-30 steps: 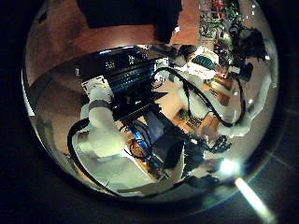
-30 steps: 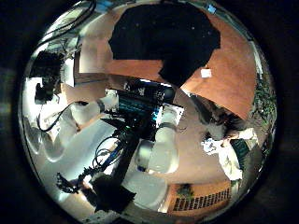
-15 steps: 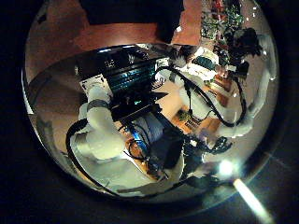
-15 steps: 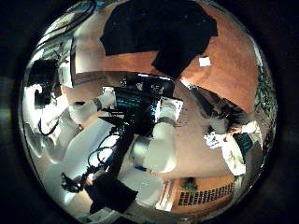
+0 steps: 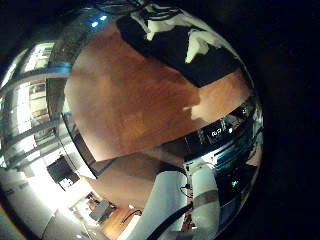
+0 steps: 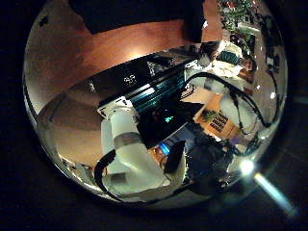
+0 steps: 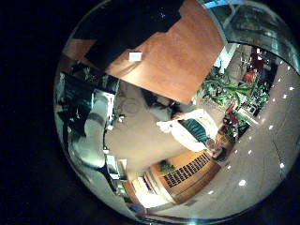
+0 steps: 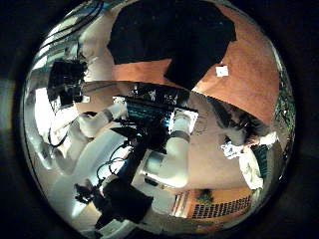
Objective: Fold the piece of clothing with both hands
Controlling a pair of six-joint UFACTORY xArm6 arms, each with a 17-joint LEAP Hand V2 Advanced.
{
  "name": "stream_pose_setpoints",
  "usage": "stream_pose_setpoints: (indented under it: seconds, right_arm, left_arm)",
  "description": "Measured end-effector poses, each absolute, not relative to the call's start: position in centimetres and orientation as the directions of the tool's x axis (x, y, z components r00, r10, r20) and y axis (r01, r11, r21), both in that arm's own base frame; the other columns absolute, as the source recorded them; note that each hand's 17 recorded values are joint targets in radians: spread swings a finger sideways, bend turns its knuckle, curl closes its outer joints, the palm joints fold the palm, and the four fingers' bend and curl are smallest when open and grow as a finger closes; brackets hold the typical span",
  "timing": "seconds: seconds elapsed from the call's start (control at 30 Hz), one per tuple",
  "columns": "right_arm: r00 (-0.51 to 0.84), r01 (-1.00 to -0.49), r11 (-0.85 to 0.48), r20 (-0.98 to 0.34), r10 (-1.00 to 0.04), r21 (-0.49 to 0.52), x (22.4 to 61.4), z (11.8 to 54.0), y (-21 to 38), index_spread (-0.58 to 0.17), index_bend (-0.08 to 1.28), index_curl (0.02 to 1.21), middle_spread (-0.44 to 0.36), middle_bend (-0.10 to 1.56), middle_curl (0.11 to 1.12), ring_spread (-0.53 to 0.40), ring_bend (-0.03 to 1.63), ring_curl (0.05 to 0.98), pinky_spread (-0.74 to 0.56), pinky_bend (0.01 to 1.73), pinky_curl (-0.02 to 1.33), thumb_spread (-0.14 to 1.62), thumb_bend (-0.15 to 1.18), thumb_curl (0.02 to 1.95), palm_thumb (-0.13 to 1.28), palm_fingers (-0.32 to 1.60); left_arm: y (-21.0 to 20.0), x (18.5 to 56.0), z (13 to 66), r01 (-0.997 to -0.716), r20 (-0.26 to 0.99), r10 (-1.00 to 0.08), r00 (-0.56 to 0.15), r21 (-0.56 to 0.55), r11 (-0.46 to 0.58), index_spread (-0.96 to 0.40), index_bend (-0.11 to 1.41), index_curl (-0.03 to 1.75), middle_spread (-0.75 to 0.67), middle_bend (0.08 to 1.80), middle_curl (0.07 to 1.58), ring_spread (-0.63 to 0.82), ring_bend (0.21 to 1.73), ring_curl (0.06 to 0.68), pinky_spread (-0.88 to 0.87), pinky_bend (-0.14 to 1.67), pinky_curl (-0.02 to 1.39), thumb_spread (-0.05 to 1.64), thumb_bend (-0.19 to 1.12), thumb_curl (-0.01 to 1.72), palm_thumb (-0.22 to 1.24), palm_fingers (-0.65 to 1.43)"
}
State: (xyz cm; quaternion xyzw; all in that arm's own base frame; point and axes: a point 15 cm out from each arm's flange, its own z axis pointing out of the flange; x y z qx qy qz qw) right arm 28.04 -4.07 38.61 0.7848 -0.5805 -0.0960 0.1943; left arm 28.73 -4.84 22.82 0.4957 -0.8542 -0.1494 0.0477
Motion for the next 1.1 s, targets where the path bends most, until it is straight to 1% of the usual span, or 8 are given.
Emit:
stream_pose_setpoints:
  seconds: [0.1,0.2,0.3,0.43,0.73,0.9,1.03,1.1]
  right_arm:
    - [0.301,-0.874,-0.245,0.072,-0.951,0.42,28.0,38.5,-4.1,-0.386,0.18,0.33,-0.038,0.2,0.35,0.067,0.4,0.224,0.38,0.3,0.26,1.14,-0.02,0.22,0.04,0.32]
    - [0.289,-0.874,-0.238,0.059,-0.955,0.424,27.7,38.5,-3.7,-0.385,0.18,0.33,-0.041,0.2,0.35,0.067,0.4,0.224,0.38,0.3,0.26,1.15,-0.02,0.22,0.04,0.32]
    - [0.283,-0.873,-0.236,0.05,-0.958,0.426,27.6,38.3,-3.4,-0.381,0.18,0.33,-0.042,0.2,0.35,0.07,0.39,0.225,0.38,0.29,0.26,1.15,-0.02,0.22,0.05,0.33]
    - [0.28,-0.866,-0.227,0.056,-0.958,0.446,27.5,38.2,-3.5,-0.376,0.18,0.33,-0.043,0.2,0.35,0.072,0.39,0.225,0.39,0.29,0.26,1.17,-0.01,0.22,0.06,0.34]
    - [0.278,-0.85,-0.221,0.051,-0.959,0.479,27.2,38.4,-3.3,-0.375,0.18,0.33,-0.044,0.2,0.36,0.082,0.38,0.226,0.39,0.28,0.26,1.18,-0.02,0.22,0.07,0.34]
    - [0.276,-0.851,-0.218,0.053,-0.96,0.479,27.1,38.5,-3.4,-0.372,0.18,0.33,-0.044,0.2,0.36,0.084,0.38,0.226,0.39,0.27,0.26,1.19,-0.01,0.22,0.08,0.35]
    - [0.276,-0.848,-0.218,0.051,-0.96,0.484,26.8,38.6,-3.4,-0.371,0.17,0.33,-0.048,0.2,0.36,0.084,0.38,0.228,0.39,0.27,0.26,1.19,-0.01,0.22,0.1,0.35]
    - [0.272,-0.841,-0.214,0.047,-0.961,0.498,26.4,38.6,-3.5,-0.371,0.17,0.33,-0.049,0.2,0.36,0.085,0.38,0.228,0.39,0.27,0.26,1.19,-0.02,0.22,0.1,0.35]
  left_arm:
    - [-5.2,30.1,20.8,-0.837,-0.102,-0.849,-0.519,0.262,0.48,-0.01,0.15,0.22,0.35,0.18,0.33,0.5,0.63,0.223,0.51,0.4,0.32,0.91,-0.03,0.3,0.04,-0.04]
    - [-5.5,31.2,18.8,-0.839,-0.12,-0.844,-0.523,0.245,0.485,-0.02,0.15,0.23,0.35,0.18,0.32,0.5,0.63,0.222,0.51,0.4,0.32,0.91,-0.03,0.3,0.05,-0.04]
    - [-5.6,31.9,17.0,-0.84,-0.128,-0.843,-0.522,0.252,0.481,-0.01,0.15,0.24,0.35,0.19,0.31,0.51,0.63,0.219,0.5,0.4,0.32,0.92,-0.02,0.3,0.07,-0.03]
    - [-5.4,32.2,15.4,-0.837,-0.134,-0.846,-0.516,0.288,0.465,0.01,0.15,0.24,0.35,0.19,0.32,0.51,0.62,0.216,0.5,0.39,0.32,0.95,-0.02,0.31,0.12,-0.01]
    - [-4.4,32.2,13.2,-0.833,-0.175,-0.842,-0.51,0.344,0.433,0.04,0.16,0.27,0.29,0.2,0.34,0.48,0.62,0.213,0.47,0.37,0.31,1.03,-0.01,0.31,0.21,0.05]
    - [-4.7,32.4,12.9,-0.842,-0.187,-0.847,-0.498,0.336,0.421,0.05,0.17,0.28,0.27,0.2,0.34,0.47,0.62,0.21,0.46,0.36,0.31,1.07,-0.01,0.31,0.26,0.07]
    - [-4.9,32.8,12.8,-0.849,-0.189,-0.852,-0.488,0.329,0.414,0.05,0.18,0.3,0.24,0.21,0.35,0.44,0.62,0.207,0.44,0.34,0.3,1.09,-0.02,0.3,0.28,0.13]
    - [-5.1,33.2,12.8,-0.854,-0.19,-0.858,-0.478,0.328,0.403,0.05,0.18,0.31,0.19,0.25,0.36,0.42,0.6,0.203,0.43,0.31,0.3,1.1,-0.02,0.3,0.29,0.17]
